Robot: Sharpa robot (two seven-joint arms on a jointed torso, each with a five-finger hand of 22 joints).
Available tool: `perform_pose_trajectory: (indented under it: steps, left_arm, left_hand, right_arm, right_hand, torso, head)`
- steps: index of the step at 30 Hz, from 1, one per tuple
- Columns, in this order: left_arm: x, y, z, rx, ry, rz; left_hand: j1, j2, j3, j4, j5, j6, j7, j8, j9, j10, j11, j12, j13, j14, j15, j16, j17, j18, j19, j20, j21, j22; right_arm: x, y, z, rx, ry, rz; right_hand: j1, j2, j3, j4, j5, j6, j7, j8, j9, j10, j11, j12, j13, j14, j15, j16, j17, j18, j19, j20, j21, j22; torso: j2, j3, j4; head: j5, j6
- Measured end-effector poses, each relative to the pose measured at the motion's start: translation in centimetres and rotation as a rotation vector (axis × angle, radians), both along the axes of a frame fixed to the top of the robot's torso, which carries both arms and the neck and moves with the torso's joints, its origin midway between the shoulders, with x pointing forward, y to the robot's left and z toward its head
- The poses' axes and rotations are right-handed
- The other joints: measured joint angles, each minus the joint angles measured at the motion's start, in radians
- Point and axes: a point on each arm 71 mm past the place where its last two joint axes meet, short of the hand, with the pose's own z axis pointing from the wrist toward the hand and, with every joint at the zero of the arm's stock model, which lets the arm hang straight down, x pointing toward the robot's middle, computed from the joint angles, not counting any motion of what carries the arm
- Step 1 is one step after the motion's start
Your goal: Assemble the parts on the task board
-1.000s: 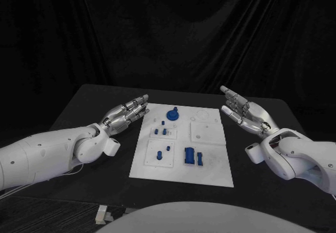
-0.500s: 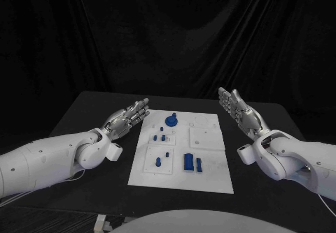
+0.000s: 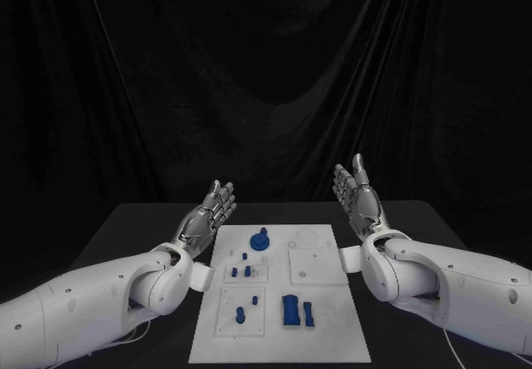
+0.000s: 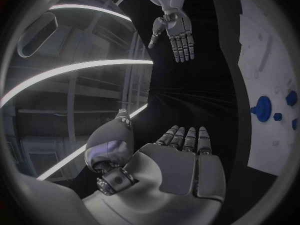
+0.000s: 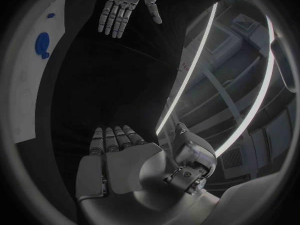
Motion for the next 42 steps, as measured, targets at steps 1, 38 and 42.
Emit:
perform_pose_trajectory:
  steps: [1, 38, 42]
  left_arm:
    - [0.1, -0.3, 0.2, 0.002, -0.001, 0.02]
    - [0.3, -1.9, 2.3, 0.084, 0.07, 0.386]
    - [0.3, -1.9, 2.3, 0.085, 0.072, 0.387]
  left_hand:
    - [-0.019, -0.003, 0.008, -0.009, 0.0, -0.007, 0.0, 0.0, 0.0, 0.0, 0.0, 0.0, 0.0, 0.0, 0.0, 0.0, 0.0, 0.0, 0.0, 0.0, 0.0, 0.0]
    - [-0.442, -0.02, 0.105, -0.094, -0.009, -0.024, 0.001, 0.0, -0.001, -0.003, 0.003, 0.0, 0.001, 0.0, 0.0, 0.0, 0.0, -0.031, -0.004, -0.003, 0.0, 0.0]
    - [-0.442, -0.02, 0.105, -0.094, -0.009, -0.024, 0.001, 0.0, -0.001, -0.004, 0.003, 0.001, 0.0, 0.0, 0.0, 0.0, 0.0, -0.031, -0.004, -0.003, 0.0, 0.0]
  right_arm:
    - [0.1, 0.0, 0.0, 0.009, 0.009, -0.013]
    - [0.3, -0.5, -0.5, 0.045, 0.082, -0.116]
    - [0.3, -0.5, -0.5, 0.045, 0.082, -0.117]
  right_hand:
    - [0.0, 0.0, 0.0, 0.0, 0.0, 0.0, 0.0, 0.0, 0.0, 0.0, 0.0, 0.0, 0.0, 0.0, 0.0, 0.0, 0.0, 0.0, 0.0, 0.0, 0.0, 0.0]
    - [0.0, 0.0, 0.0, 0.0, 0.0, 0.0, 0.0, 0.0, 0.001, 0.0, 0.0, 0.0, 0.0, 0.0, 0.0, 0.0, 0.0, 0.0, 0.0, 0.0, 0.0, 0.0]
    - [0.0, 0.0, 0.0, 0.0, 0.0, 0.0, 0.0, 0.0, 0.0, 0.0, 0.0, 0.0, 0.0, 0.0, 0.0, 0.0, 0.0, 0.0, 0.0, 0.0, 0.0, 0.0]
  torso:
    - [0.0, 0.0019, -0.0012]
    - [0.001, 0.012, -0.0095]
    - [0.001, 0.012, -0.0096]
  head:
    - [-0.002, 0.007]
    - [-0.007, 0.033]
    - [-0.007, 0.033]
